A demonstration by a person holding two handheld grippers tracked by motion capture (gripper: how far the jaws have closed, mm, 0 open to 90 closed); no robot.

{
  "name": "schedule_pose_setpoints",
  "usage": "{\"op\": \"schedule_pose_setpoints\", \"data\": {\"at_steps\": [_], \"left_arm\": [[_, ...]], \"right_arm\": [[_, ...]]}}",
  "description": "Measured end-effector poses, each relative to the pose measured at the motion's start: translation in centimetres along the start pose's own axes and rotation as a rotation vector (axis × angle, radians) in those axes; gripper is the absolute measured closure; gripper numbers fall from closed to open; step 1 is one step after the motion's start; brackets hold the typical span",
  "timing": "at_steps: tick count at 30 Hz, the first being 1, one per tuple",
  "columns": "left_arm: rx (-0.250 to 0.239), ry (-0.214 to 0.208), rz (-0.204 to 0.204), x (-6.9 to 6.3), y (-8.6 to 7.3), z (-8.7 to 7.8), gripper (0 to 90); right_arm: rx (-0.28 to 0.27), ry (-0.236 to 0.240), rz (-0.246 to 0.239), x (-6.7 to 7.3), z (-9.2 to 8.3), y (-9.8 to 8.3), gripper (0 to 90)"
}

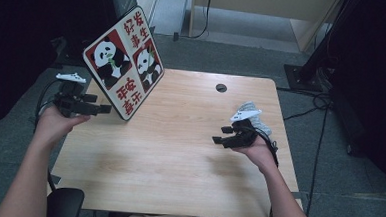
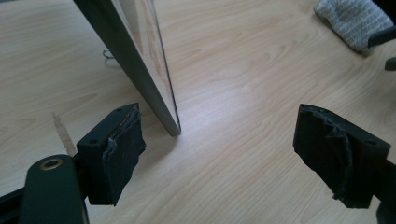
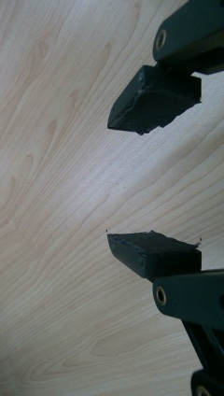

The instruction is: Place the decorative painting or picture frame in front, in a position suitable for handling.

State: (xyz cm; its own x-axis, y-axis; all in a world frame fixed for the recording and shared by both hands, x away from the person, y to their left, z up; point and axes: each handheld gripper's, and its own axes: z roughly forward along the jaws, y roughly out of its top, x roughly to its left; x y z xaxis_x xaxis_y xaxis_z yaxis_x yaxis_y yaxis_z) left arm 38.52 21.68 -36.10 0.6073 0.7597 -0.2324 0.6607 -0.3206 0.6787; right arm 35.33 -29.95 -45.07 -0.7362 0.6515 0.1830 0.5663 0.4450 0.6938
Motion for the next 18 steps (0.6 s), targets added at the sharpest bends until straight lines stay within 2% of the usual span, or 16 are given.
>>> {"op": "schedule_pose_setpoints", "data": {"at_steps": [3,15,18], "left_arm": [[-0.015,0.015,-0.008,0.7,0.8,-0.6,15.9],[-0.002,0.030,-0.027,1.9,2.8,-1.4,15.9],[-0.016,0.036,-0.026,2.2,4.0,-2.0,15.9]], "right_arm": [[-0.001,0.004,-0.001,0.0,0.0,0.0,38.7],[0.004,0.005,0.004,0.0,0.0,0.0,38.6],[0.005,0.006,0.002,0.0,0.1,0.0,38.5]]}}
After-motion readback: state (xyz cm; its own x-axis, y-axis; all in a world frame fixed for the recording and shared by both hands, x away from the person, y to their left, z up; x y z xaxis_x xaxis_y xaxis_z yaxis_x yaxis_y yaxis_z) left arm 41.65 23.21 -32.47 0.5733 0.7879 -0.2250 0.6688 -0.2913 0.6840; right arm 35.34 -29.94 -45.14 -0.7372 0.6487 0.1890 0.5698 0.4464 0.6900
